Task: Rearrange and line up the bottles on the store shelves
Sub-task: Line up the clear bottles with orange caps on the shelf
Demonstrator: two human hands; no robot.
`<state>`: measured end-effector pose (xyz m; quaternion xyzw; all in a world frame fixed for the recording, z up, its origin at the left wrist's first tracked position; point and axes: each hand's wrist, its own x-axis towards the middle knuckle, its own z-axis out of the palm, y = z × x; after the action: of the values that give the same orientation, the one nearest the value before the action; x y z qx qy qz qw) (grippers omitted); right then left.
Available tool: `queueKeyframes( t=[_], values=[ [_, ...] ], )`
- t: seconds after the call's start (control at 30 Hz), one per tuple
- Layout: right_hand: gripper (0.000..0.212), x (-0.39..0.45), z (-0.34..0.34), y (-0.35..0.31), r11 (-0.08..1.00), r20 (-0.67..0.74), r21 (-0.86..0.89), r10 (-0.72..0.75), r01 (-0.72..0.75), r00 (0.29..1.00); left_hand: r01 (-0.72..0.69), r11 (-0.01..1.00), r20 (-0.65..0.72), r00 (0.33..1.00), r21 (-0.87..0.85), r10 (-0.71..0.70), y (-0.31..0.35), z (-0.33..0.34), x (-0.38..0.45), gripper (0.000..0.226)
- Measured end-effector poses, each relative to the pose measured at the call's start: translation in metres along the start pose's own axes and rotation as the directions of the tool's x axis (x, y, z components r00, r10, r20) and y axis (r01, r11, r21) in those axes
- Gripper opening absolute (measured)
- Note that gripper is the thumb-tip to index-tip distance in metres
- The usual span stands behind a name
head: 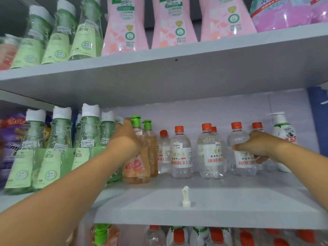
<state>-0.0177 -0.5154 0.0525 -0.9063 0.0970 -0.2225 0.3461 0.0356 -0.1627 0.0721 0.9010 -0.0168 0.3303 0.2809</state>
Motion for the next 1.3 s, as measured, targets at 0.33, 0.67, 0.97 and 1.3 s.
queueKeyframes(
  t=[0.33,0.67,0.97,1.3],
  values=[
    [0.03,0.004,0.0,0.006,1.0,0.006,-0.003,0.011,-0.011,1.0,-0.051,0.956,-0.067,0.995,0.287,0.073,-0.009,0.004,0.001,0.093],
    [0.029,0.008,-0.001,0.007,1.0,0.004,0.025,0.012,-0.012,1.0,-0.355,0.906,0.188,0.897,-0.229,0.399,0.047,0.037,0.026,0.056],
    [0.028,0.014,0.003,0.008,1.0,-0.001,0.023,-0.002,0.002,1.0,-0.481,0.678,0.319,0.877,0.555,0.36,0.057,0.065,0.059,0.032],
    [0.028,0.015,0.005,0.008,1.0,-0.005,-0.005,-0.011,0.011,1.0,-0.451,0.713,0.323,0.891,0.538,0.32,0.064,0.065,0.068,0.071]
  ],
)
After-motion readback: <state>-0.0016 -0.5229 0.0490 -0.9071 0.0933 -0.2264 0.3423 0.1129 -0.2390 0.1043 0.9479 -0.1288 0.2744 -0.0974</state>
